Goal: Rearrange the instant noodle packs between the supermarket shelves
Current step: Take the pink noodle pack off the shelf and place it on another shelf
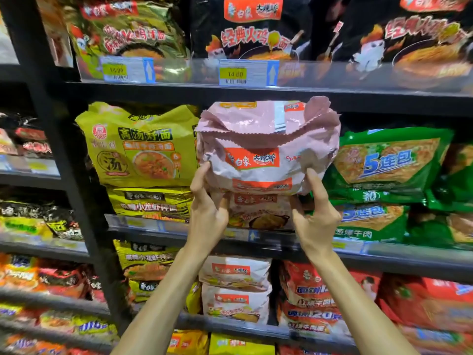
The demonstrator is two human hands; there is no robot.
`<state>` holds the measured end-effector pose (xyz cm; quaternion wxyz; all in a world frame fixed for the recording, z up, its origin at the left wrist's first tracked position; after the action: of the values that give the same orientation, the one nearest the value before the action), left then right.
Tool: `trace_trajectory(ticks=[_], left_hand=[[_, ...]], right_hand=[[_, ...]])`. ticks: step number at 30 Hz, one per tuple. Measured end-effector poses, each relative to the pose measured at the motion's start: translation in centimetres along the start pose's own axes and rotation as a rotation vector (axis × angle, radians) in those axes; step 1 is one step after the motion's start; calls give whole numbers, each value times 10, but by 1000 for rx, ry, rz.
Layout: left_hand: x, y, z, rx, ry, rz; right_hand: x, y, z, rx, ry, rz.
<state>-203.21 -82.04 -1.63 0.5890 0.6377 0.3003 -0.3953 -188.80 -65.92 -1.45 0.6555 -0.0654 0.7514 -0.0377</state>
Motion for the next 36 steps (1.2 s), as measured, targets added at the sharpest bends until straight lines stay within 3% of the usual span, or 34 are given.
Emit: trace_trajectory(ticks=[8,36], left_hand=[[-3,1,0,8,-71,19],[-31,5,-19,-108,-103,19]], right_hand=[[1,3,-2,68,-131,-186],[-27,13,-18,118,-257,-191]])
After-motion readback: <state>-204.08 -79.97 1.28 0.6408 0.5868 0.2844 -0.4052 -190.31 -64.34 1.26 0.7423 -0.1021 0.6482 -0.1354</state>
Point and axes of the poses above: each hand's wrist, its own x-axis away from the middle knuckle, its own z-axis out of the back of the hand, y = z × x, the point moved 2 cm from there along -x, towards the middle knuckle, and after that the axes turned 8 degrees about y, right-handed, at the moved point
